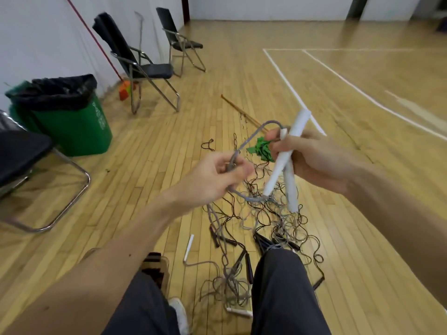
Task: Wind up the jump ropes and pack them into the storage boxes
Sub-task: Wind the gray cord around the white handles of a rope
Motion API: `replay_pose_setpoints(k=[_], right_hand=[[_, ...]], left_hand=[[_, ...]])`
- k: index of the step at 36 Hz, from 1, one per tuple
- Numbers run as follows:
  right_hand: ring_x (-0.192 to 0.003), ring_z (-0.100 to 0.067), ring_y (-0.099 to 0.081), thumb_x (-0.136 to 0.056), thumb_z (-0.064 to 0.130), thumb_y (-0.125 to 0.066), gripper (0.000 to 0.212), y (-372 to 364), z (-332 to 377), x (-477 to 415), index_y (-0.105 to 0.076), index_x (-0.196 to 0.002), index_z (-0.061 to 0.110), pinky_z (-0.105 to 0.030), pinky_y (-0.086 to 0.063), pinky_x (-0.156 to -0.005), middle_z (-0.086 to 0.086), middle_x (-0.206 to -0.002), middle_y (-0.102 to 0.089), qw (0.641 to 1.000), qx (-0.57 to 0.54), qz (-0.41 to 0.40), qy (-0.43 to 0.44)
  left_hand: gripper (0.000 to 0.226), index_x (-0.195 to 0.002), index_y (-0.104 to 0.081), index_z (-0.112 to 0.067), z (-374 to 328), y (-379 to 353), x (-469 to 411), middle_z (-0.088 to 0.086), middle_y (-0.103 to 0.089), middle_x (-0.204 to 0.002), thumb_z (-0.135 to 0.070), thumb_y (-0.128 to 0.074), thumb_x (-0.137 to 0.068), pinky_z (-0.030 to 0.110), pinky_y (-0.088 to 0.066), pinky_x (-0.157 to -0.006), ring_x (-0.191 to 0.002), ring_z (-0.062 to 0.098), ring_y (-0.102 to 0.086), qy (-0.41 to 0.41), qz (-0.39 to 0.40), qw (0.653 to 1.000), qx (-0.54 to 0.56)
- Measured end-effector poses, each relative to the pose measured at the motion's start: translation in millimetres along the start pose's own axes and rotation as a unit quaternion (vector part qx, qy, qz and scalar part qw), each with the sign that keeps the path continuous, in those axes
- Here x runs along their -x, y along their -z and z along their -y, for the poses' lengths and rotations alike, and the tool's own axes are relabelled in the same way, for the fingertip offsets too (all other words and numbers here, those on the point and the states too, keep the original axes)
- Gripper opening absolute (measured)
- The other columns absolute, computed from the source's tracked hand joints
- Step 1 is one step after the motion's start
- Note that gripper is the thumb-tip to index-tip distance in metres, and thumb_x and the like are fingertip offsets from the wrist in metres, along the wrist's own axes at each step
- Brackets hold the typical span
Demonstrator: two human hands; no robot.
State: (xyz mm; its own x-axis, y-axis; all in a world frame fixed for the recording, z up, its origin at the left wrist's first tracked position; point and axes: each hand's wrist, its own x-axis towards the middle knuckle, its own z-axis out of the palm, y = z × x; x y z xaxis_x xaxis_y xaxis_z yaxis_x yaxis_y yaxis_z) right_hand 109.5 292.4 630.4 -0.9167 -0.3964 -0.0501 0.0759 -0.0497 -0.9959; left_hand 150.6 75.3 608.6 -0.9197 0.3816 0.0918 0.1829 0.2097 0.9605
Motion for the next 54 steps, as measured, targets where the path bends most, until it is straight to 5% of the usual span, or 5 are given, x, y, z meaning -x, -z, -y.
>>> replay_pose_setpoints(k=[9, 21, 30, 42, 54], right_hand=[[-0.059, -0.018, -0.047, -0.094, 0.059, -0.041, 0.059, -8, -22, 22, -0.072, -0.080, 0.010, -0.031, -0.043, -0.060, -0.001, -0.071, -0.055, 0.955, -0.277, 0.070, -0.085], [-0.069, -0.019, -0.060, -0.081, -0.001, -0.074, 0.039, -22, -44, 32, -0.055, -0.114, 0.008, -0.029, -0.054, -0.066, -0.006, -0.084, -0.061, 0.938, -0.026, 0.322, -0.128], [-0.056, -0.016, -0.047, -0.103, 0.017, -0.058, 0.018, -54, -40, 34, -0.059, -0.087, 0.009, -0.029, -0.045, -0.061, -0.003, -0.063, -0.052, 0.968, 0.188, 0.159, -0.053], [-0.057, -0.022, -0.047, -0.098, 0.036, -0.063, 0.035, -23, -38, 45, -0.050, -0.083, 0.007, -0.032, -0.050, -0.060, -0.009, -0.069, -0.050, 0.941, 0.288, 0.144, -0.103], [-0.037, 0.000, -0.039, -0.097, 0.023, -0.064, 0.016, 34, 23, 51, -0.060, -0.086, 0.013, -0.016, -0.032, -0.038, -0.002, -0.065, -0.050, 0.891, 0.443, -0.085, 0.051]], left_hand=[[0.020, -0.097, -0.074, -0.006, -37, 40, 1, -0.019, -0.050, -0.046, -0.021, -0.060, -0.098, 0.009, -0.033, -0.048, -0.045, 0.000, -0.041, -0.073, -0.108, 0.985, -0.115], [0.026, -0.078, -0.077, -0.015, -39, 48, -11, -0.007, -0.045, -0.050, -0.034, -0.069, -0.093, 0.018, -0.030, -0.051, -0.049, 0.006, -0.036, -0.072, -0.176, 0.956, -0.224], [0.031, -0.089, -0.056, -0.020, -42, 30, -14, -0.002, -0.056, -0.063, -0.040, -0.039, -0.106, 0.034, -0.042, -0.050, -0.050, 0.012, -0.050, -0.079, -0.188, 0.919, -0.338], [0.037, -0.110, -0.048, -0.018, -38, 49, 0, 0.001, -0.059, -0.064, -0.052, -0.037, -0.104, 0.025, -0.036, -0.036, -0.044, 0.016, -0.045, -0.026, -0.133, 0.986, -0.093], [0.014, -0.091, -0.062, -0.021, 70, 53, 32, -0.005, -0.060, -0.054, -0.030, -0.073, -0.090, 0.026, -0.053, -0.057, -0.055, 0.012, -0.064, 0.116, -0.014, 0.926, -0.358]])
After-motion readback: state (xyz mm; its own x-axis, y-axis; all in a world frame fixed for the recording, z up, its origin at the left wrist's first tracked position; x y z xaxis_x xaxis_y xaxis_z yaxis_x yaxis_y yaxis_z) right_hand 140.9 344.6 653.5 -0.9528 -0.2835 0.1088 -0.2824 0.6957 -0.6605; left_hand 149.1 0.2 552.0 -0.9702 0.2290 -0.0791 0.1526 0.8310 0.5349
